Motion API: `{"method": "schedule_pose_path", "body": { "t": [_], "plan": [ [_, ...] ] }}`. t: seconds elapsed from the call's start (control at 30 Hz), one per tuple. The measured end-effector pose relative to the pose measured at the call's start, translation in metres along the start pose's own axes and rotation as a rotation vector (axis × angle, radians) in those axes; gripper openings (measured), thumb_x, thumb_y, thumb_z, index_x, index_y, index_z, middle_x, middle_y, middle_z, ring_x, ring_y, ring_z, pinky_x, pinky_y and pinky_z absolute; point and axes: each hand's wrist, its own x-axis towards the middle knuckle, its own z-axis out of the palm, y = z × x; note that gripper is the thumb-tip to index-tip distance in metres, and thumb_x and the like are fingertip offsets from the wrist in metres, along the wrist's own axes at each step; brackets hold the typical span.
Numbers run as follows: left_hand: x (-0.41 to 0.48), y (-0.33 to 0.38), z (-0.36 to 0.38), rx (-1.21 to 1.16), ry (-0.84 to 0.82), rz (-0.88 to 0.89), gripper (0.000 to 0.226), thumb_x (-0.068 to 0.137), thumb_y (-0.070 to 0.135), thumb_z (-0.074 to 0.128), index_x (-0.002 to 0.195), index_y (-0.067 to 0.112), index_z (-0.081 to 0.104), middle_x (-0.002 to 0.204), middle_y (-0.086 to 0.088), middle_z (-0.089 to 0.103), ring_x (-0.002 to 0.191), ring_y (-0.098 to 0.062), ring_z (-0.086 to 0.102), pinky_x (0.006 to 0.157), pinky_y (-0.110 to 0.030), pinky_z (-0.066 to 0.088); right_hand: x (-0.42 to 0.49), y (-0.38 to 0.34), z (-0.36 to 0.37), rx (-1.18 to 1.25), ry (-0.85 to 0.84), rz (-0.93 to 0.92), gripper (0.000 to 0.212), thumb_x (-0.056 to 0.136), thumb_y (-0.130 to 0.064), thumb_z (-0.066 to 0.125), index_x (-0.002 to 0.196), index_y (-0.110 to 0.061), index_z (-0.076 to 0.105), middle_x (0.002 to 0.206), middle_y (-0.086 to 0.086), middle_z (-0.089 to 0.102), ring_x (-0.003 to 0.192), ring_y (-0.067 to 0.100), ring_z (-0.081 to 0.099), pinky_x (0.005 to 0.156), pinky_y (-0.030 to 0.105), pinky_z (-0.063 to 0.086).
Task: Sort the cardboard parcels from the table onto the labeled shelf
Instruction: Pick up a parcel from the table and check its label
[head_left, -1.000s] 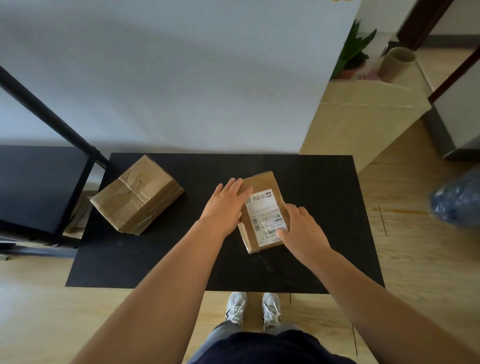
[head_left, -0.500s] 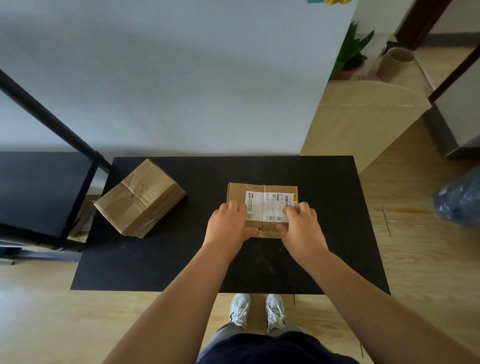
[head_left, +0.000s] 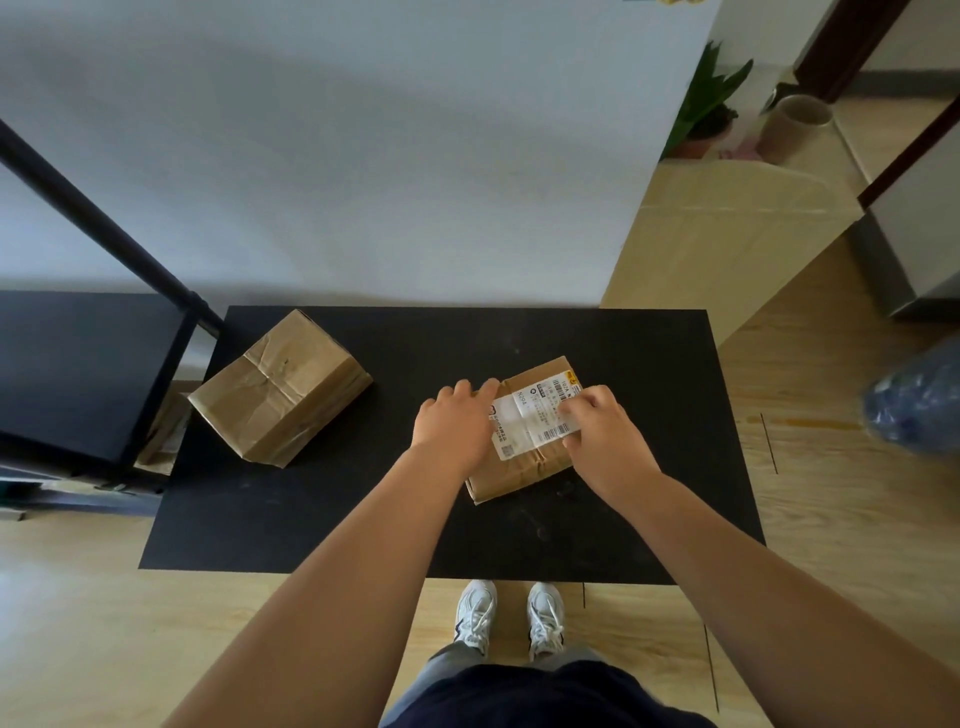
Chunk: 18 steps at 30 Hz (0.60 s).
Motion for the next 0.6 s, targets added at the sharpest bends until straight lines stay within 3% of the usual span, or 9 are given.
{"method": "schedule_pose_path", "body": {
  "t": [0.23,0.37,0.47,0.6],
  "plan": [
    [-0.011,0.005,0.009,-0.071,0.031,-0.306,0.056,0.101,0.039,0.049,0.15,0.015,0.036,0.146,-0.009,0.046,0.133,-0.028,0.047,0.107,-0.041,0.042,-0.014,-0.005,0.006,0.11,0.156,0.14,0.055,0.093,-0.019,0.063,0.144,-0.018,0.043,0.143,0.006,0.043,0.13,0.018,0.046,0.1,0.03,0.045],
    [-0.015,0.007,0.01,-0.239,-0.053,-0.43,0.061,0.099,0.045,0.052,0.149,0.016,0.036,0.144,-0.01,0.048,0.129,-0.029,0.051,0.094,-0.04,0.049,-0.02,-0.009,0.013,0.222,-0.012,0.266,0.059,0.095,-0.029,0.062,0.147,-0.017,0.038,0.141,0.007,0.05,0.121,0.017,0.056,0.087,0.025,0.046],
    [-0.019,0.011,0.017,-0.42,-0.161,-0.47,0.064,0.098,0.049,0.05,0.15,0.016,0.033,0.142,-0.011,0.048,0.121,-0.028,0.056,0.081,-0.036,0.05,-0.02,-0.015,0.023,0.28,-0.135,0.25,0.056,0.094,-0.038,0.06,0.144,-0.019,0.042,0.135,0.003,0.056,0.109,0.014,0.06,0.08,0.024,0.048],
    [-0.027,0.013,0.032,-0.61,-0.158,-0.474,0.064,0.097,0.052,0.05,0.148,0.016,0.034,0.14,-0.011,0.048,0.115,-0.027,0.06,0.085,-0.038,0.057,-0.018,-0.012,0.022,0.234,-0.113,0.231,0.061,0.095,-0.032,0.061,0.149,-0.018,0.038,0.139,0.005,0.054,0.119,0.019,0.059,0.085,0.029,0.052]
  ]
}}
